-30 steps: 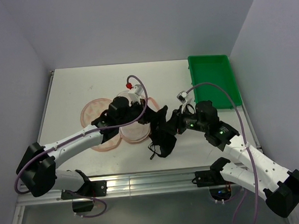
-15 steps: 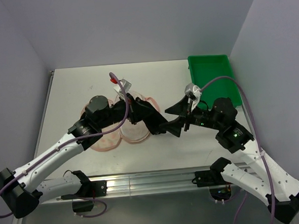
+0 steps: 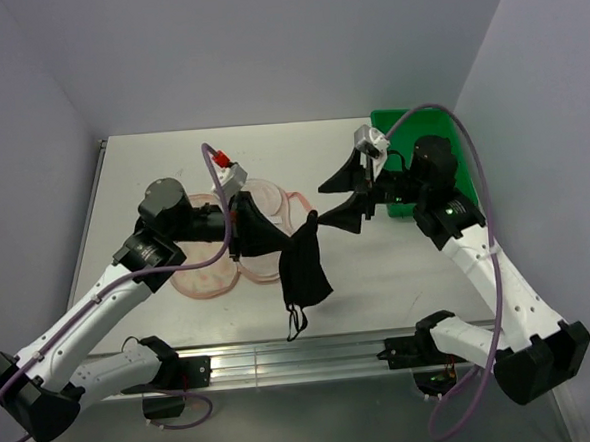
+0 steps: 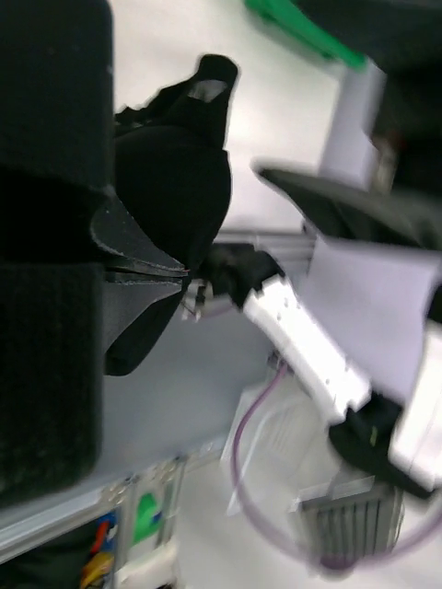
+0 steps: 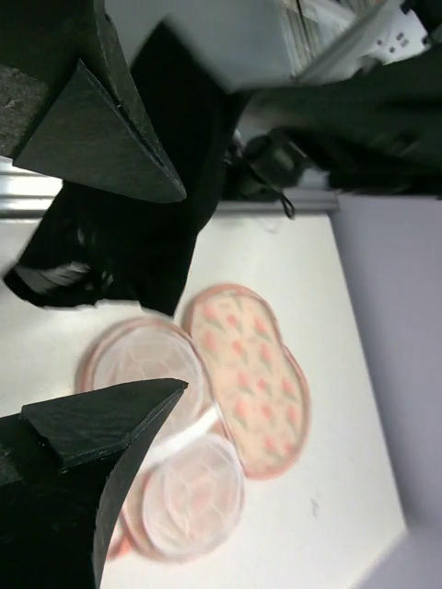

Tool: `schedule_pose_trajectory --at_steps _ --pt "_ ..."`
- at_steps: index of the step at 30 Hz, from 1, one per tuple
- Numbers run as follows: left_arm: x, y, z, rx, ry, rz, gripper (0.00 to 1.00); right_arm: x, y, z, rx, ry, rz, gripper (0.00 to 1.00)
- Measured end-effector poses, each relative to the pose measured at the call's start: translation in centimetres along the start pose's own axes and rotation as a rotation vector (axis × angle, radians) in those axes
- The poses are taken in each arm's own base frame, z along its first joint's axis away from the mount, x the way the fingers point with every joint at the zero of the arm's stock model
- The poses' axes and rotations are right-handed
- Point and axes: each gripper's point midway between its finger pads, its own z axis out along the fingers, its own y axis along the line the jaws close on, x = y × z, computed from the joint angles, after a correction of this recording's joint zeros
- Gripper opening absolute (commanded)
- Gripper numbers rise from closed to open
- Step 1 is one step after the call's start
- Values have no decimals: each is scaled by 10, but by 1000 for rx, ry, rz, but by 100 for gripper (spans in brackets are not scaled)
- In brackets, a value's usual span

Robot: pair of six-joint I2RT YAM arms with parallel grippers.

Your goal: Place the bra in the laundry bag and zip it closed

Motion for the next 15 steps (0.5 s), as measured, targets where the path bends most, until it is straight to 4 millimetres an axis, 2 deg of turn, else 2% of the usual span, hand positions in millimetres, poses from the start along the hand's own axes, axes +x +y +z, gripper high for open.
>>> schedule_pose_trajectory --at_steps 3,7,11,15 --pt "-10 -23 -11 117 -10 47 0 13 2 7 -65 30 38 86" --pt "-15 -49 -20 241 -1 111 0 8 27 10 -166 8 -23 91" --pt "-10 -58 -22 310 21 112 0 5 50 10 -271 -11 -80 93" --pt "-6 -58 -22 337 42 96 0 8 61 15 -340 -5 -86 95"
